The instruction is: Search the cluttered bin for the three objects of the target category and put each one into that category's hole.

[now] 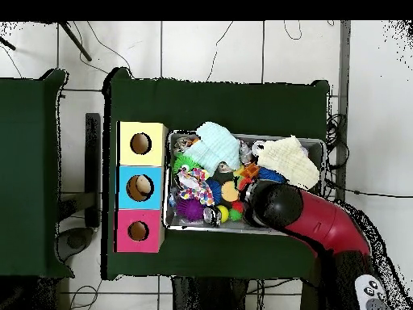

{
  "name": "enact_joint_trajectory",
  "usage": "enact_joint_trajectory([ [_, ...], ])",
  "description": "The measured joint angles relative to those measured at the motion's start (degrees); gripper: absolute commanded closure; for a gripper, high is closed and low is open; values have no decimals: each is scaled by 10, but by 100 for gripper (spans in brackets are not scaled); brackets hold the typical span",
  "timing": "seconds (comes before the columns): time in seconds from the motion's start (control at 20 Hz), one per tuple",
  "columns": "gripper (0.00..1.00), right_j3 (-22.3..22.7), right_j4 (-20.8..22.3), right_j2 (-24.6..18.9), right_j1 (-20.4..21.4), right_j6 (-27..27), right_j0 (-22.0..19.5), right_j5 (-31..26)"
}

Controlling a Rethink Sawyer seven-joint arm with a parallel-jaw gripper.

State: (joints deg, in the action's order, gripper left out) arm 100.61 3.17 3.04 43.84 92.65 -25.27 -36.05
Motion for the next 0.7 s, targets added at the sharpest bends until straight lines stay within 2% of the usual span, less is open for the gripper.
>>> enact_joint_trajectory([
  [0.7,100,-2,25,-17,1,0,-33,0],
])
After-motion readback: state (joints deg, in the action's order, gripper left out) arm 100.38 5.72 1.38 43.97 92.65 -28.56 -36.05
